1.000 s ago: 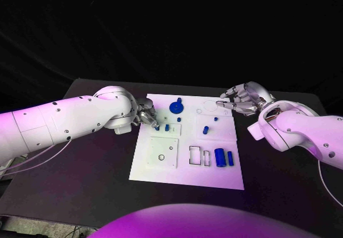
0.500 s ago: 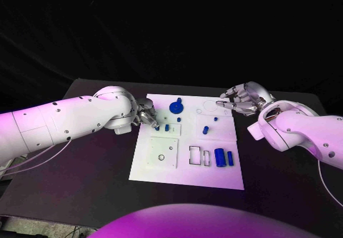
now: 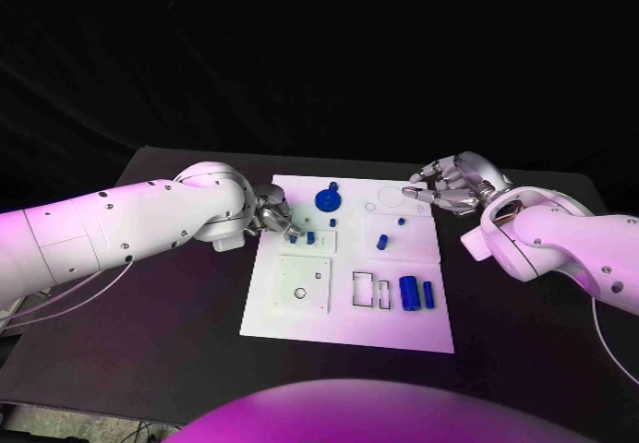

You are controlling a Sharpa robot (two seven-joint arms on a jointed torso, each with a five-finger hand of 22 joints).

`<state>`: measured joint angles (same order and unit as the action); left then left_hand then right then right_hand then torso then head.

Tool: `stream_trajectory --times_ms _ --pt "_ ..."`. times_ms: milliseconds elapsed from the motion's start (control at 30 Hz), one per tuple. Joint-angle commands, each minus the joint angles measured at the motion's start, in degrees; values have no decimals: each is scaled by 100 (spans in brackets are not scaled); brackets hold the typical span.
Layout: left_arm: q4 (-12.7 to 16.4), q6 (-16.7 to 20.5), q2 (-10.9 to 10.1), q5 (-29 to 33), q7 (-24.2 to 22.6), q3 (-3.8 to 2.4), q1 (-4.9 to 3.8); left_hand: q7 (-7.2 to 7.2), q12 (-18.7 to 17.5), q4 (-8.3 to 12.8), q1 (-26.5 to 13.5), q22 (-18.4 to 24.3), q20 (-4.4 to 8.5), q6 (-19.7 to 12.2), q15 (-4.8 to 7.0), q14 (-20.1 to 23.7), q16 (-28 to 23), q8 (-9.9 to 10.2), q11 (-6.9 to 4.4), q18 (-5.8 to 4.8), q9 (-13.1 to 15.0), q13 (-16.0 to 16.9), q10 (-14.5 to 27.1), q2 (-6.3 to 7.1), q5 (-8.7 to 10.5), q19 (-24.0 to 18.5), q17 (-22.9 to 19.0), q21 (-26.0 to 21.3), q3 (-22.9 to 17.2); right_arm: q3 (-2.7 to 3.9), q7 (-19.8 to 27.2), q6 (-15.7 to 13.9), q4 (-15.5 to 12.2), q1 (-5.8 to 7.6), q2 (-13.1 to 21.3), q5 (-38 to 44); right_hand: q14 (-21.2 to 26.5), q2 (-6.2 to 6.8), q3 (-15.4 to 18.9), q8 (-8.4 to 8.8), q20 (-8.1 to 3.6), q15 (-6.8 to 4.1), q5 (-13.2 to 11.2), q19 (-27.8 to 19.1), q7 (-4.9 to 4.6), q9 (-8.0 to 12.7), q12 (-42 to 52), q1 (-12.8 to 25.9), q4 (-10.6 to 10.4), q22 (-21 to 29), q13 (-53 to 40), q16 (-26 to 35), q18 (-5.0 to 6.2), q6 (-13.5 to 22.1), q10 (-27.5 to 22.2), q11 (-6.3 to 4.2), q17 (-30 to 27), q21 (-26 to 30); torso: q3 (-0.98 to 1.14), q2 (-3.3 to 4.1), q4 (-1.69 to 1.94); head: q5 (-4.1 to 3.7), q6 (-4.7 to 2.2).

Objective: Assemble the parts on the task board

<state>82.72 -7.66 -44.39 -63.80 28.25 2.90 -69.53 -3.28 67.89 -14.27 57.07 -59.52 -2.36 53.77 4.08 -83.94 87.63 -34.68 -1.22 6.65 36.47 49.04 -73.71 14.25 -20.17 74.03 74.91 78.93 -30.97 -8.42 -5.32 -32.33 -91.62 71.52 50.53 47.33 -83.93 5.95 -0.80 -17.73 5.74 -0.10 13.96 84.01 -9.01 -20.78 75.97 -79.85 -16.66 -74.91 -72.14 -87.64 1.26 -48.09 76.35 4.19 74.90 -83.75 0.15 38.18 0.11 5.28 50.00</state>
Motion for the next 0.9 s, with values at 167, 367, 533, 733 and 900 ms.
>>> stream_trajectory --times_ms 167,367,533,733,900 --pt "-30 -67 16 64 -10 -2 -1 -5 -19 -184 62 -4 12 46 9 -444 24 63 38 -83 -14 20 1 -25 10 43 848 -41 304 0 24 57 -2 -3 1 59 -441 10 44 -20 19 0 21 237 20 7 -6 57 1 -1091 8 21 47 -29 -6 -12 759 21 -1 0 1 -11 0" --pt "-36 -24 3 65 -8 -7 -1 -4 -22 -203 71 4 12 52 9 -443 24 68 38 -82 -15 18 3 -30 12 39 847 -45 338 0 27 57 0 -4 2 59 -441 10 44 -20 19 0 21 237 20 7 -6 57 1 -1091 8 21 47 -29 -6 -12 759 21 -4 -3 -2 -6 0" --pt "-2 95 -54 69 -17 -30 0 -3 -19 -214 75 5 12 59 9 -444 24 69 38 -81 -14 24 1 -34 15 40 848 -46 362 0 31 57 -1 -8 3 59 -441 10 44 -20 19 0 21 237 20 7 -6 57 1 -1091 8 21 47 -29 -6 -12 759 21 -7 1 -4 -17 -9" --pt "112 453 -176 208 -164 -133 -6 -72 -346 -233 182 492 -16 -113 -38 -424 0 138 98 4 -4 -480 343 -39 -21 -237 781 -271 593 0 34 52 -2 -13 7 59 -441 10 44 -20 19 0 21 237 20 7 -6 57 1 -1091 8 21 47 -29 -6 -12 759 21 0 -1 -10 -34 -25" --pt "196 1099 -236 352 -712 -227 -29 -339 -1319 -247 471 2838 -218 -750 -281 486 -1002 166 361 374 32 -1728 1474 -64 -4 -1631 -1261 -1717 1179 0 38 42 2 -16 11 59 -439 7 50 -21 19 0 21 235 20 8 -9 73 -2 -1089 13 23 48 -28 -9 -12 753 25 3 -7 0 -48 -26"
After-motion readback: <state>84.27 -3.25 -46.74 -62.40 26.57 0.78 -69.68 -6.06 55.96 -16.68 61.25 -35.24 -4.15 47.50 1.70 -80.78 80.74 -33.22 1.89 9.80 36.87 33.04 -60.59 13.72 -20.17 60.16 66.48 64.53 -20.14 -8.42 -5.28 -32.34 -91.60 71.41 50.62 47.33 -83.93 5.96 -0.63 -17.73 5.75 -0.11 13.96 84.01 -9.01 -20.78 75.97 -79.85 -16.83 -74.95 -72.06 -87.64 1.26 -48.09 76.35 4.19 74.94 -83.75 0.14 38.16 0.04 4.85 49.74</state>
